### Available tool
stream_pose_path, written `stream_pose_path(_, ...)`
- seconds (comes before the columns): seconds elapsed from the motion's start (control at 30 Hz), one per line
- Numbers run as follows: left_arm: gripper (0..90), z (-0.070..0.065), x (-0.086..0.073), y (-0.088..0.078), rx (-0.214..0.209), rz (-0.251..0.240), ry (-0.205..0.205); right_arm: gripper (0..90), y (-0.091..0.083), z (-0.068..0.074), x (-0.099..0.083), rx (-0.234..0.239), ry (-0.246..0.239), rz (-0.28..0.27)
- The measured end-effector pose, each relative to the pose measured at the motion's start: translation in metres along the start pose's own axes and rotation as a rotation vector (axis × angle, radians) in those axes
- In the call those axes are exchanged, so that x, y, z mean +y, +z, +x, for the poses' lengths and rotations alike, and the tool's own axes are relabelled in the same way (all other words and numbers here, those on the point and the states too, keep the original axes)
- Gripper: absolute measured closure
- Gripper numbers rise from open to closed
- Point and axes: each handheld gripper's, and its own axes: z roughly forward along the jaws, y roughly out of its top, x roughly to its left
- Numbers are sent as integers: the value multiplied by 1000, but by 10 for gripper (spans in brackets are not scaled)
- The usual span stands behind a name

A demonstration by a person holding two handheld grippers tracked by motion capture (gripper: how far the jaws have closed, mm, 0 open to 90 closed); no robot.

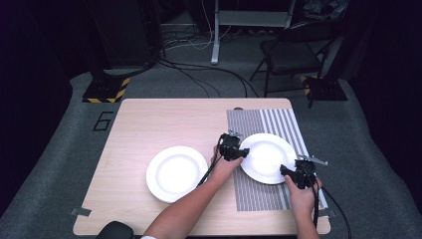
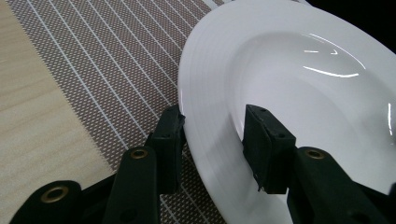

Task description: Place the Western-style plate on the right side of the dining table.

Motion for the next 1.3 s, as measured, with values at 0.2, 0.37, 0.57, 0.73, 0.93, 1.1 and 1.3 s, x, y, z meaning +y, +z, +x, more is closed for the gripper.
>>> stream_pose_path(0.2, 578, 0, 0, 0, 5, 7, 25, 443, 1, 1, -1, -15, -23, -4)
stream_pose_path(0.37, 571, 2, 0, -1, -5, 4, 40, 438, 0, 2, -3, -12, -45, -7)
stream_pose_path(0.57, 520, 3, 1, -6, 8, -5, 78, 402, -5, 1, -3, -9, -65, -9)
stream_pose_path(0.73, 490, 8, 4, -22, 13, -20, 86, 369, -15, -2, -2, -14, -78, -16)
stream_pose_path(0.93, 481, 16, 10, -45, -31, -52, 42, 339, -30, -4, 2, 3, -59, -40)
stream_pose_path(1.1, 477, 21, 13, -69, -40, -57, 69, 329, -37, 8, 7, 41, -100, -62)
stream_pose_path(1.3, 476, 30, 15, -87, -35, -72, 46, 330, -40, 23, 12, 81, -137, -79)
